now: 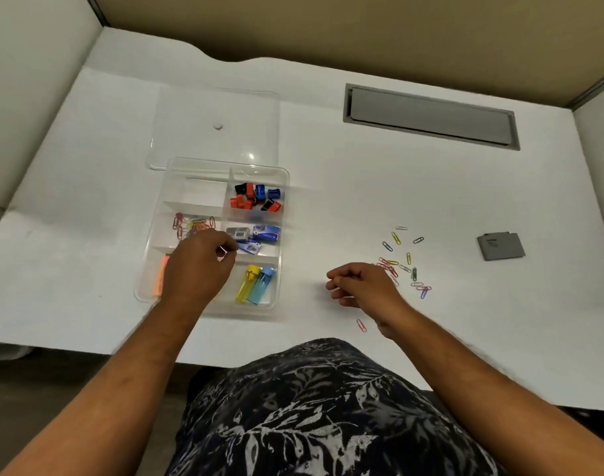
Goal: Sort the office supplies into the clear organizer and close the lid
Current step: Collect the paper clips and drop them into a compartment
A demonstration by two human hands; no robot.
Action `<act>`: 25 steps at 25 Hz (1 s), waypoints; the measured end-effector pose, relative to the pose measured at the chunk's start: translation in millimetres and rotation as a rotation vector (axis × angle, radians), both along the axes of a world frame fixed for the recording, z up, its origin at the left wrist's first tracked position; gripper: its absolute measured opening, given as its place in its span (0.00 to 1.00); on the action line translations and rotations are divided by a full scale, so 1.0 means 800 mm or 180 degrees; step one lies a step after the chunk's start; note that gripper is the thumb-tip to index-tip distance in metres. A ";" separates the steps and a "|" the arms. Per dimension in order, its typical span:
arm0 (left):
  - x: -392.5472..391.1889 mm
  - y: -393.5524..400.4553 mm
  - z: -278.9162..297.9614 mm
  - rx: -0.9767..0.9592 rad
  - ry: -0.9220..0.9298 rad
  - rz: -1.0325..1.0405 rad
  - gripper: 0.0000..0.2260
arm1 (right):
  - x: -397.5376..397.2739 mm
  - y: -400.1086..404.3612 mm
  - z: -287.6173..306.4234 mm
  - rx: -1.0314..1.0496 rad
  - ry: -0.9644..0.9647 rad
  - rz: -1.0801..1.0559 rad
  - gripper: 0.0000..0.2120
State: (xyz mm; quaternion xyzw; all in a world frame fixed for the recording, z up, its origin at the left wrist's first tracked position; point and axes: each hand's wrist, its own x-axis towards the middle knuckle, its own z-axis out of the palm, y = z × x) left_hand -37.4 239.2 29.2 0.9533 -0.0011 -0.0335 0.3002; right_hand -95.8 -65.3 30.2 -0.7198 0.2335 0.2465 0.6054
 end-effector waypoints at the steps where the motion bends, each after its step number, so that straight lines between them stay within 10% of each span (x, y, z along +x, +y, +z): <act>1: -0.012 -0.010 -0.001 -0.0018 0.0009 0.0009 0.06 | -0.016 -0.015 -0.008 -0.0001 0.0040 -0.0001 0.08; 14: -0.150 -0.084 -0.017 0.0409 -0.0099 -0.0301 0.05 | -0.090 -0.072 -0.060 -0.0993 -0.0652 0.1072 0.07; 20: -0.180 -0.095 -0.045 0.0680 0.0962 -0.1406 0.08 | -0.082 -0.093 -0.077 -0.1868 -0.1199 0.2124 0.18; 25: -0.171 -0.099 -0.062 0.0700 0.1167 -0.1479 0.07 | -0.070 -0.089 -0.088 -0.1973 -0.1386 0.2208 0.05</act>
